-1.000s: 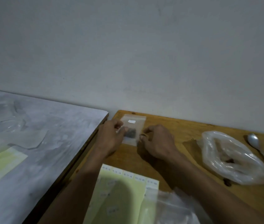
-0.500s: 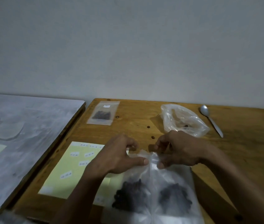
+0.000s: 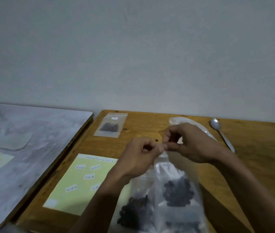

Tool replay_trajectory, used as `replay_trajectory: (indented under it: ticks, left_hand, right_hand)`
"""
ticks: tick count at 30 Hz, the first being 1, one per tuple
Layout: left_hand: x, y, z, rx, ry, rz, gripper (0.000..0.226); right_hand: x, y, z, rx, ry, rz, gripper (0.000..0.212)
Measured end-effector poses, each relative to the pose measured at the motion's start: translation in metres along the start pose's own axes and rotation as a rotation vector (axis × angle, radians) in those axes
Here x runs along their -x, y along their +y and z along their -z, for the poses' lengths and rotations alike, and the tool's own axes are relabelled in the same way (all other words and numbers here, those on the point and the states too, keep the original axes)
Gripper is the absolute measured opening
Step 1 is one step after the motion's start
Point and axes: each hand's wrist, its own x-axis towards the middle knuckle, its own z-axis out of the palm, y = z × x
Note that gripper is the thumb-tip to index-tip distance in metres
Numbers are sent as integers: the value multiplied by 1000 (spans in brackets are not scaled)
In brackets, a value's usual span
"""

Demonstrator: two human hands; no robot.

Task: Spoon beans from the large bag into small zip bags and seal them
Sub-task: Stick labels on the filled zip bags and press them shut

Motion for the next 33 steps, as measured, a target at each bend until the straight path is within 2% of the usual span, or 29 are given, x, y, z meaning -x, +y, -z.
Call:
replay_trajectory:
  ticks: [3, 6, 9, 11, 13, 15, 16, 19, 21, 22, 27, 30, 33]
  left_hand:
    - [-5, 8, 12, 164, 132, 1, 16]
    - [-8, 12, 28, 283, 243, -19, 19]
    - [-6, 13, 50, 368, 255, -54, 16]
    - [-1, 12, 67, 374, 260, -78, 17]
    - [5, 10, 82, 380, 329, -74, 28]
    - [12, 5, 100, 383, 432, -67, 29]
    - [14, 2, 109, 379, 490, -62, 26]
    - [21, -6, 136, 426, 716, -58, 22]
    - [25, -14, 153, 407, 848, -20, 21]
    - [27, -20, 160, 385, 889, -6, 21]
    - [30, -40, 175, 318, 965, 24, 25]
    - [30, -44, 172, 349, 964, 45, 24]
    - [28, -46, 170, 343, 950, 63, 24]
  right_hand:
    - [-5, 1, 13, -88, 113, -71, 32]
    - [-12, -5, 11, -527, 149, -112, 25]
    - [-23, -24, -1, -859, 241, -127, 32]
    - [-34, -43, -12, -927, 233, -126, 33]
    - [-46, -64, -25, -984, 228, -111, 34]
    - [-58, -82, -43, -1028, 231, -87, 21]
    - [-63, -89, -54, -1008, 243, -78, 11]
    - [-74, -94, -94, -739, 269, -122, 11]
    - [-72, -92, -119, -500, 168, -132, 4]
    - [-69, -91, -131, -388, 92, -121, 10]
    - [-60, -97, -168, -73, -113, -72, 10]
    - [-61, -102, -178, 44, -100, -68, 27]
    - [-65, -101, -179, 113, -53, -86, 27]
